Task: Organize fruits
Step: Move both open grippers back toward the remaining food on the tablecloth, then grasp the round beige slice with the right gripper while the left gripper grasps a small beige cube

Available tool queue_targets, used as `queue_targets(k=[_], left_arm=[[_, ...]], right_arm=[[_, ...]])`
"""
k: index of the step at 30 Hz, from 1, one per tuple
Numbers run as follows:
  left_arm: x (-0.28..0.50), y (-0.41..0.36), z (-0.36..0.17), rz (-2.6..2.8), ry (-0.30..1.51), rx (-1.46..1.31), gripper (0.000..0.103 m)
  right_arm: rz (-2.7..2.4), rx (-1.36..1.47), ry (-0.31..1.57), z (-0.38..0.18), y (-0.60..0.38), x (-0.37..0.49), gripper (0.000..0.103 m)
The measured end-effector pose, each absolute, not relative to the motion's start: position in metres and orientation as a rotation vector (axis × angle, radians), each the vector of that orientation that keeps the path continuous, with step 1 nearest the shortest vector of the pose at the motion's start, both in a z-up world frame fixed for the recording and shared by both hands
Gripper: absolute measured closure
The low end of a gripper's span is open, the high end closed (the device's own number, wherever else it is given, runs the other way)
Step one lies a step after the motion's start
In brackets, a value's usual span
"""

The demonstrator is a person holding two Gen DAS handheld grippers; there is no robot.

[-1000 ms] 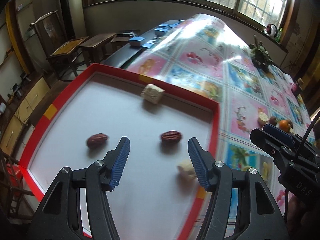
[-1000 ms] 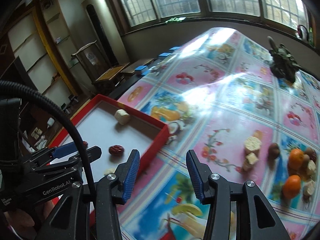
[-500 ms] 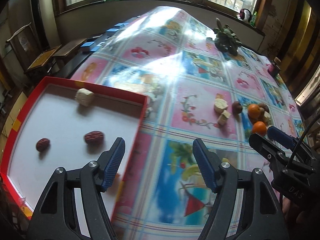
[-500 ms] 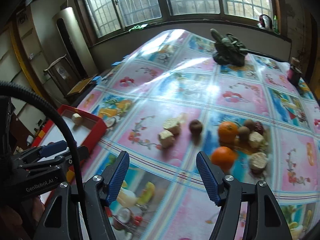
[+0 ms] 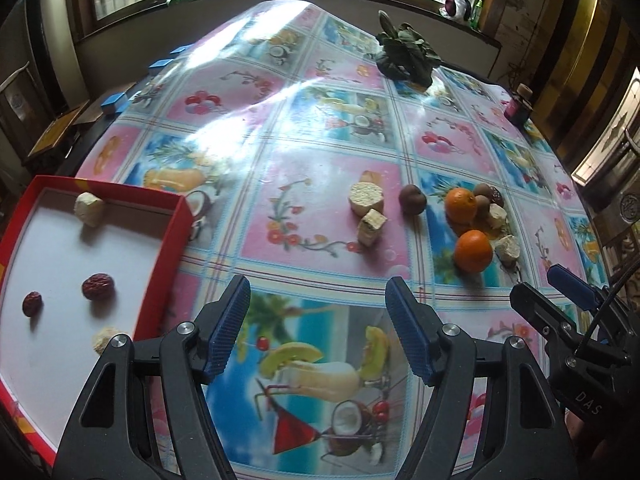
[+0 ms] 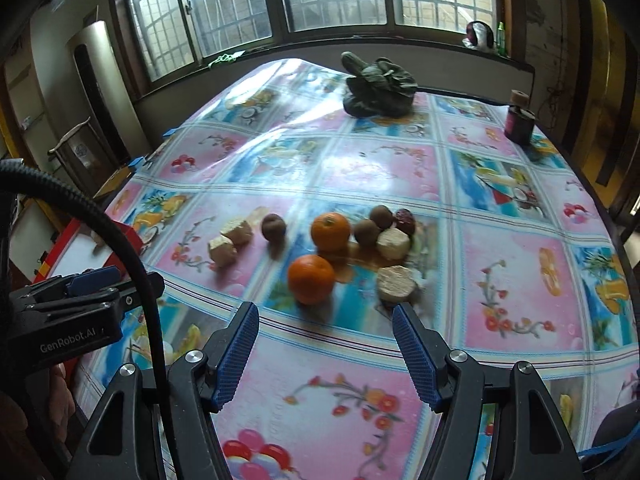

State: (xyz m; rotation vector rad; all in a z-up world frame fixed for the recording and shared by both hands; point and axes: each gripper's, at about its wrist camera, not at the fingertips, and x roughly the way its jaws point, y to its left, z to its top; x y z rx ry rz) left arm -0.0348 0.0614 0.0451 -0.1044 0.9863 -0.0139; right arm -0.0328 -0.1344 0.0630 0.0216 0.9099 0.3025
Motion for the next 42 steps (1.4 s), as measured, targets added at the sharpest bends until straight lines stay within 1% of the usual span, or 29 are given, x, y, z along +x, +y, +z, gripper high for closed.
queue_targets(k=[15,27,30,33,35,41,42], left_arm=[[-0.001,0.039,0.033,-0.090,1.000,-0.078,0.032],[0.013,0.027,0.020,-0.091,1.025,-0.041,0.032],[0.017,0.028,0.019,-0.085,1.024,-0.038,0.032],[0.020,0.028,0.018,-0.081,1.025,-0.028,0.032],[0.022,0.028,0.015,-0.074,1.029,-0.020,0.032],[0.027,0.028,0.012,-0.056,1.023,-0.008,0.033],[0.027,0.028,0.011,-0.058,1.022,-0.007,0.034]], right_arm=[[0.301,0.039,0.907,0.055,-0.162,-0.029,0.036],[0.276,0.054,0.934,0.039,-0.180,-0.006,0.036],[0.288,0.030,0.938,0.036,-0.176,0.000,0.041],[0.289,0.004,0.934,0.035,-0.173,0.006,0.041],[0.291,-0.007,0.938,0.033,-0.171,0.010,0.043],[0.275,-0.076,0.961,0.023,-0.161,0.020,0.060],[0.263,-0.108,0.955,0.022,-0.158,0.020,0.065]])
